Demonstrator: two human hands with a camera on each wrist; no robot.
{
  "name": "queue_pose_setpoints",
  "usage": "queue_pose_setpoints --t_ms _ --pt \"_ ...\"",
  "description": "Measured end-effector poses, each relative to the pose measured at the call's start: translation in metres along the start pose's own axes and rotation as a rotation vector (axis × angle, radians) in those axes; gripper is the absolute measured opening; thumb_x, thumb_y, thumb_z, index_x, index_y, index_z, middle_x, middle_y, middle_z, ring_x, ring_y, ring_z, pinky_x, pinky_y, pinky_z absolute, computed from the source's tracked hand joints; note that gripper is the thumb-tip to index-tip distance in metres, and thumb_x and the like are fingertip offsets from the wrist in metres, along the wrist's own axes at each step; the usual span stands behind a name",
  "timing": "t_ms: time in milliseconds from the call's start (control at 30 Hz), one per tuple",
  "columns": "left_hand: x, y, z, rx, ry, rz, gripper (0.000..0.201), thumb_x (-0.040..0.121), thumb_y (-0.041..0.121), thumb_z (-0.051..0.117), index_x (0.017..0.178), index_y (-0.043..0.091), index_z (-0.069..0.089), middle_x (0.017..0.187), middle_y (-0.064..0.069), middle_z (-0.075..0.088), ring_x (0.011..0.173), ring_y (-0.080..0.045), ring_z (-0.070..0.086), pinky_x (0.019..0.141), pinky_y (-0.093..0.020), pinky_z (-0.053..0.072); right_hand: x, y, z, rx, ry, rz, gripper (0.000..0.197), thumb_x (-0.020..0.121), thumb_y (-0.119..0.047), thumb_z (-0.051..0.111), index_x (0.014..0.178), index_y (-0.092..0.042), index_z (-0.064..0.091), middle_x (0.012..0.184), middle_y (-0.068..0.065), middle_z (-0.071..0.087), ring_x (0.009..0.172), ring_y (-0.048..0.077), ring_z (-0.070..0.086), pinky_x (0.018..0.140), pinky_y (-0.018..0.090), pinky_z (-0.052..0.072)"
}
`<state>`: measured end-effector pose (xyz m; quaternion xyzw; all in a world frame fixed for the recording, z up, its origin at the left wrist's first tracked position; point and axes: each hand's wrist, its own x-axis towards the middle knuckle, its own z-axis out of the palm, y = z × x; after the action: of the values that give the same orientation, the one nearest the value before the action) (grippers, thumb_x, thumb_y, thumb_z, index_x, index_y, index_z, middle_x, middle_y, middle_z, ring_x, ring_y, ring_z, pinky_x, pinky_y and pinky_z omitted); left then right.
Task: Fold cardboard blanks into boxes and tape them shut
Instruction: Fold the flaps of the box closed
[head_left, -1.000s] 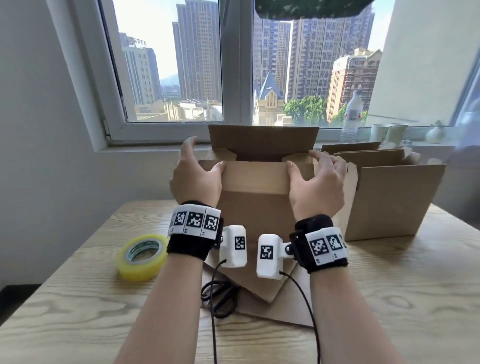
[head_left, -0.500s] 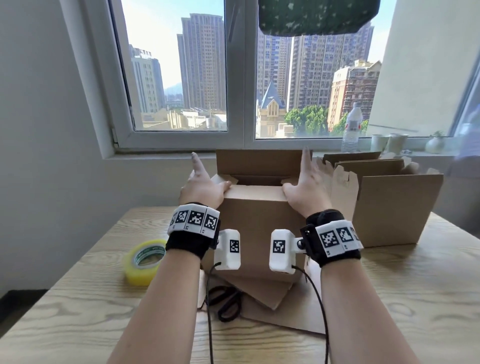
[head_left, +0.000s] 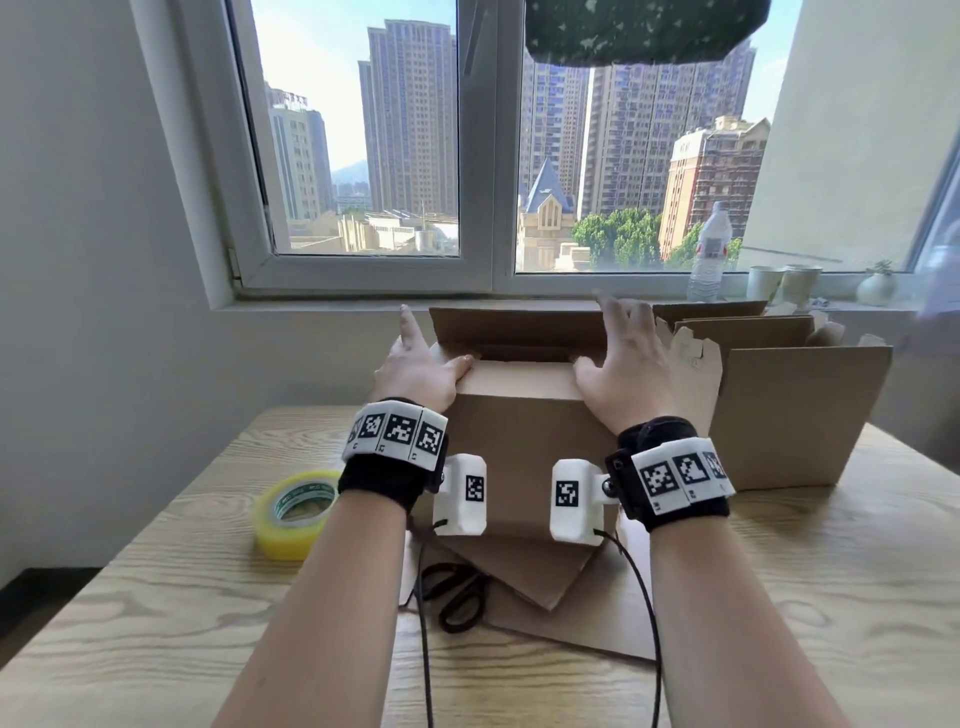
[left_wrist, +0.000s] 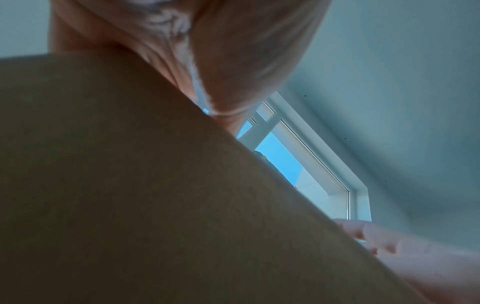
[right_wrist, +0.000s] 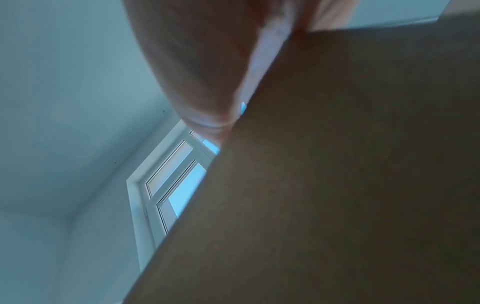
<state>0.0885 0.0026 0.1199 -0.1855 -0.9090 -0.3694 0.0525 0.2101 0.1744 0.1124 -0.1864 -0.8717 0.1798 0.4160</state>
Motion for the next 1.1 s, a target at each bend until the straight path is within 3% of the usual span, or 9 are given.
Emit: queue_pose_setpoints --t_ms 133,300,433,533,633,767,833,967,1100 --pt "0.004 0.006 0.004 0.062 -0.010 0.017 0.086 0.094 0.055 0.052 0.156 0.033 -0.004 0.161 -0.006 0.024 0.141 -0.037 0.034 0.113 -0.046 0.031 -0.004 0.002 0.006 -0.071 -0.096 0.018 0.036 0.099 -0.017 0.049 0.132 -0.009 0.060 0.126 0.009 0.057 0.121 0.026 0.050 0.104 0.030 0.034" --pt "0.007 0.010 0.008 0.328 -0.064 0.064 0.048 0.101 0.050 0.032 0.140 0.025 0.046 0.148 -0.006 0.043 0.131 -0.033 0.046 0.105 -0.040 0.038 -0.006 0.007 0.011 -0.092 -0.178 0.077 0.034 0.101 -0.026 0.042 0.116 -0.010 0.068 0.126 0.010 0.065 0.123 0.031 0.051 0.105 0.038 0.039" --pt "0.006 0.017 0.011 0.404 -0.150 0.005 0.059 0.100 0.053 0.028 0.150 0.023 0.032 0.162 -0.007 0.020 0.139 -0.036 0.036 0.110 -0.044 0.033 -0.003 0.008 0.010 -0.158 -0.276 0.149 0.035 0.100 -0.031 0.039 0.119 -0.020 0.065 0.134 0.012 0.059 0.129 0.032 0.045 0.103 0.041 0.039" --pt "0.002 0.024 0.010 0.386 -0.212 -0.037 0.080 0.097 0.055 0.042 0.157 0.018 0.005 0.164 -0.014 0.002 0.146 -0.039 0.022 0.116 -0.048 0.025 -0.010 0.011 0.018 -0.140 -0.391 0.231 0.036 0.099 -0.029 0.039 0.126 -0.023 0.062 0.155 0.023 0.033 0.138 0.036 0.037 0.110 0.039 0.032" --pt "0.000 0.021 0.012 0.327 -0.178 -0.042 0.098 0.091 0.059 0.053 0.156 0.005 0.004 0.159 -0.021 0.023 0.143 -0.037 0.031 0.114 -0.043 0.031 -0.024 0.016 0.025 -0.079 -0.386 0.262 0.038 0.101 -0.031 0.037 0.133 -0.026 0.057 0.150 0.018 0.034 0.130 0.035 0.045 0.105 0.037 0.035" --pt "-0.004 0.009 0.013 0.308 0.043 0.036 0.064 0.094 0.056 0.051 0.127 0.001 0.053 0.130 -0.018 0.059 0.121 -0.034 0.056 0.095 -0.036 0.045 -0.028 0.015 0.028 -0.069 -0.320 0.291 0.045 0.102 -0.034 0.042 0.144 -0.019 0.046 0.145 0.018 0.040 0.129 0.037 0.046 0.103 0.038 0.037" --pt "-0.006 0.002 0.011 0.218 0.025 0.020 0.068 0.093 0.057 0.053 0.134 0.004 0.045 0.134 -0.019 0.056 0.125 -0.035 0.053 0.097 -0.036 0.042 -0.028 0.013 0.030 -0.038 -0.215 0.313 0.042 0.099 -0.033 0.050 0.134 -0.009 0.047 0.133 0.017 0.053 0.119 0.038 0.053 0.095 0.038 0.041" --pt "-0.007 -0.013 0.008 0.025 -0.120 0.030 0.088 0.097 0.047 0.053 0.156 0.009 0.000 0.159 -0.015 0.024 0.145 -0.030 0.026 0.114 -0.036 0.024 -0.035 0.005 0.036 -0.063 -0.128 0.262 0.033 0.096 -0.034 0.055 0.117 -0.009 0.061 0.115 0.013 0.066 0.109 0.035 0.059 0.086 0.035 0.043" --pt "-0.003 -0.022 0.003 -0.250 -0.212 0.036 0.070 0.099 0.026 0.057 0.152 0.005 0.016 0.153 -0.015 0.034 0.138 -0.025 0.035 0.105 -0.026 0.029 -0.039 0.005 0.039 -0.042 -0.040 0.275 0.031 0.095 -0.033 0.056 0.116 -0.014 0.068 0.113 0.010 0.069 0.108 0.033 0.061 0.087 0.033 0.045"
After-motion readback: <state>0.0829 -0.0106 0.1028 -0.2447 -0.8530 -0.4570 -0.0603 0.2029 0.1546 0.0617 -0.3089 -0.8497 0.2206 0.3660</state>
